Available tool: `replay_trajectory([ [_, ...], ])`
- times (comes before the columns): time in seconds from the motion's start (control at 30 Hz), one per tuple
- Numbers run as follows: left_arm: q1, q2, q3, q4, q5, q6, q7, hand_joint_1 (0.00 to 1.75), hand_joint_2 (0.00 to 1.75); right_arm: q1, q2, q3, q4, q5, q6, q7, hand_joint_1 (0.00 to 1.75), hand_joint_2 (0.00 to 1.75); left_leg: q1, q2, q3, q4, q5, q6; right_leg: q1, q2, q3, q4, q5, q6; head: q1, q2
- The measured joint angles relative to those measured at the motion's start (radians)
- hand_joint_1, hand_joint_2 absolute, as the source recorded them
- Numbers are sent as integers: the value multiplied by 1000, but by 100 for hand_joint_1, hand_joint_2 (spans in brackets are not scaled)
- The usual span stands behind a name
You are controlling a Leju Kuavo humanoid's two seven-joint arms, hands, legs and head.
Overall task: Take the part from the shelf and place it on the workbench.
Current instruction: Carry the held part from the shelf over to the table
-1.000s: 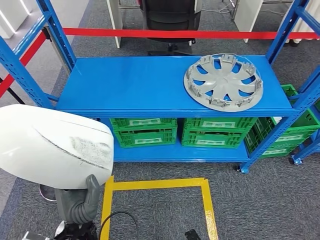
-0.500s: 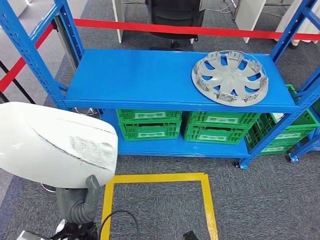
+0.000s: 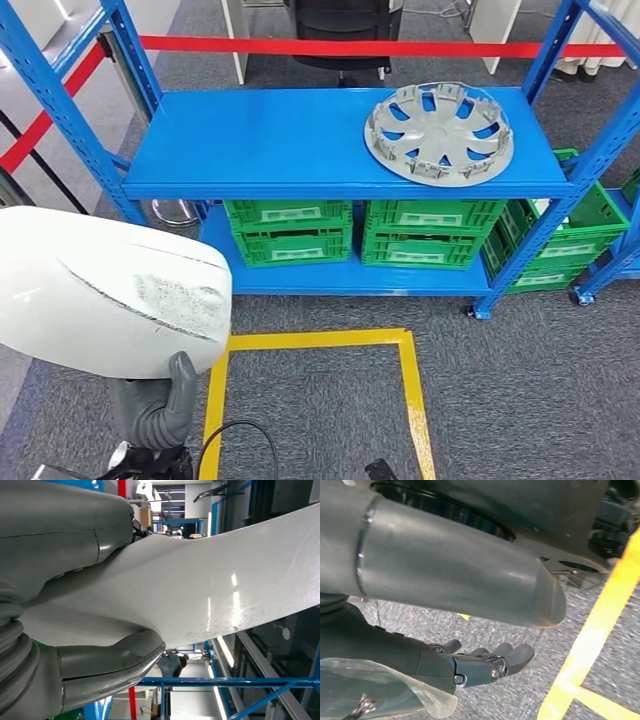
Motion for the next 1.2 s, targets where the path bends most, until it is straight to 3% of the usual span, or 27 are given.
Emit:
replay_trajectory([
  [0.03,0,0,0,-1,0,0,0,175,175,0,0,0,0,1,0,0,0,0,-1,0,44,-58,28,5,1,0,-14,8,4,1,0,0],
  [0.1,-1,-1,0,-5,0,-1,0,175,175,0,1,0,0,2,0,0,0,0,-4,-1,132,-197,44,18,3,1,-34,20,13,5,0,0],
  [0.17,-1,-2,0,-8,-1,-1,0,175,175,-1,2,0,0,2,1,0,0,0,-10,-2,165,-266,36,28,1,1,-47,24,26,15,1,0],
  [0.23,-1,-2,0,-10,-2,-1,0,175,175,-2,2,0,0,2,3,-1,0,0,-12,1,158,-279,51,36,-2,1,-56,24,37,26,1,0],
  [0.27,-1,-3,0,-10,-3,-1,0,175,175,-1,2,0,0,2,5,0,0,0,-10,3,151,-284,61,43,-2,3,-63,31,24,31,0,0],
  [0.33,-2,-4,0,-11,-5,-1,0,175,175,0,2,0,0,3,8,0,0,0,-5,7,130,-291,83,55,-4,9,-91,95,-47,39,4,0],
  [0.4,-2,-5,0,-11,-6,-2,0,175,175,-1,2,-1,0,3,11,-1,0,0,-6,9,102,-287,101,58,-4,12,-124,216,-134,45,7,0],
  [0.43,-1,-5,0,-11,-7,-2,0,175,175,0,2,-1,0,3,13,-2,0,0,-7,10,87,-284,111,57,-5,12,-130,269,-151,47,7,0],
  [0.47,-1,-5,0,-11,-7,-2,0,175,175,0,2,-2,0,2,15,-4,0,0,-7,11,71,-280,120,56,-5,12,-125,295,-142,49,7,0],
  [0.5,-1,-5,0,-11,-7,-2,0,175,175,0,2,-3,0,0,17,-6,0,0,-6,11,56,-276,129,54,-5,12,-103,289,-114,50,8,0],
  [0.57,-1,-5,1,-12,-6,-5,0,175,175,-2,2,-7,0,-6,20,-13,0,0,-5,11,31,-267,144,47,-6,12,-15,178,-56,51,8,0],
  [0.63,-1,-5,1,-14,-5,-8,0,175,175,-4,2,-11,0,-10,24,-20,0,0,-8,11,14,-257,160,38,-6,16,78,35,-58,49,8,0],
  [0.7,-1,-5,1,-15,-3,-13,0,175,175,-5,2,-15,0,-15,30,-25,0,0,-11,11,4,-255,179,31,-3,21,110,-22,-74,43,8,0],
  [0.73,-1,-5,1,-15,-3,-16,0,175,175,-3,3,-18,1,-17,34,-26,0,0,-11,10,0,-256,187,28,-4,21,103,-23,-71,38,8,0],
  [0.77,-1,-5,2,-15,-2,-19,0,175,175,-2,3,-21,1,-18,38,-25,0,0,-10,9,-5,-251,180,23,-5,19,93,-22,-63,33,8,0],
  [0.8,-1,-5,2,-15,0,-21,0,175,175,-2,3,-23,1,-17,42,-26,0,0,-9,8,-13,-233,154,17,-6,16,83,-20,-55,26,6,0],
  [0.83,0,-4,2,-15,1,-23,0,175,175,-2,3,-24,2,-14,44,-29,0,0,-7,7,-25,-193,111,11,-7,12,71,-19,-46,17,4,0],
  [0.9,0,-4,2,-15,2,-27,0,175,175,-3,4,-24,1,-7,43,-50,0,0,-4,6,-52,-62,8,4,-4,7,44,-9,-29,5,0,0],
  [0.93,0,-3,2,-15,2,-28,0,175,175,-3,4,-24,1,-5,41,-66,0,0,-4,5,-59,1,-21,3,-2,4,27,-4,-22,2,-1,0],
  [0.97,1,-3,3,-15,2,-29,0,175,175,-3,4,-25,1,-4,38,-81,0,0,-4,5,-58,40,-23,4,0,0,11,2,-15,0,-1,0],
  [1.0,2,-2,3,-15,2,-30,0,175,175,-4,4,-25,1,-4,36,-93,0,0,-4,6,-42,46,-1,7,2,-5,-5,7,-9,-1,-1,0],
  [1.03,3,-2,3,-15,2,-30,0,175,175,-4,4,-25,1,-2,35,-101,0,0,-5,7,-13,18,32,12,6,-10,-17,11,-4,-3,-1,0],
  [1.1,3,-3,3,-15,1,-25,0,175,175,-3,6,-25,1,1,33,-112,0,0,-12,26,81,-115,71,31,12,-23,-31,15,6,-3,0,0],
  [1.17,1,-5,3,-15,-1,-20,0,175,175,-3,10,-25,1,3,31,-116,0,0,-22,45,155,-235,58,45,14,-40,-35,16,15,3,0,0],
  [1.2,0,-5,3,-15,-1,-19,0,175,175,-4,12,-25,1,4,30,-117,0,0,-25,46,167,-263,50,48,14,-49,-36,16,20,7,0,0],
])
